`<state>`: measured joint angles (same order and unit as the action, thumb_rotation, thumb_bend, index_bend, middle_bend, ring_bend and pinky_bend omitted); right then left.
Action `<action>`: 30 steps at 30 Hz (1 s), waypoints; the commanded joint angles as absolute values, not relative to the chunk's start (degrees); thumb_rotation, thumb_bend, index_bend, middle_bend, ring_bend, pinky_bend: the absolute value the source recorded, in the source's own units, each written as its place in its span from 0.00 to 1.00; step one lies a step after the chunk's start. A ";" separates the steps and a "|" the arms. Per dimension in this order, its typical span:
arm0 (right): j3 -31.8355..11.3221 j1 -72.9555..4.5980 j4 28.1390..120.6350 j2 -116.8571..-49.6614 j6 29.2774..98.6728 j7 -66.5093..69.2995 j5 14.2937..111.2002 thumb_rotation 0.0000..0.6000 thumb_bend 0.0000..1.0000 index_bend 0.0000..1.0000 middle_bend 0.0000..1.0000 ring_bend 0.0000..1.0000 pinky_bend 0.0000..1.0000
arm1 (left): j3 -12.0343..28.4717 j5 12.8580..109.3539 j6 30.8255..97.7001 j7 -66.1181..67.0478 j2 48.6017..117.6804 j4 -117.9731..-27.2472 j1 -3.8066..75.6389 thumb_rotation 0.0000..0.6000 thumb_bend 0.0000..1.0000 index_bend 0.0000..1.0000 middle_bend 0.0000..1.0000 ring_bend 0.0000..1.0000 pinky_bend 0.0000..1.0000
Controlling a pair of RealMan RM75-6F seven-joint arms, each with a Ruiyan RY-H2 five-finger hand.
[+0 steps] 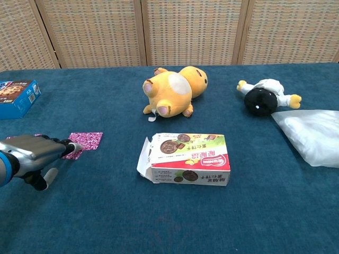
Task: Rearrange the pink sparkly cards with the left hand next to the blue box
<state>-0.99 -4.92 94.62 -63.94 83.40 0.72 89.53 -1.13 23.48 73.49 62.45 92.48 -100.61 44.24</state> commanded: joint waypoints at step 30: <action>-0.93 -4.45 95.01 -63.63 84.58 1.00 90.36 1.00 0.08 0.00 0.00 0.00 0.00 | -1.59 33.98 78.74 54.85 81.06 -114.97 40.84 1.00 0.60 0.00 0.00 0.00 0.00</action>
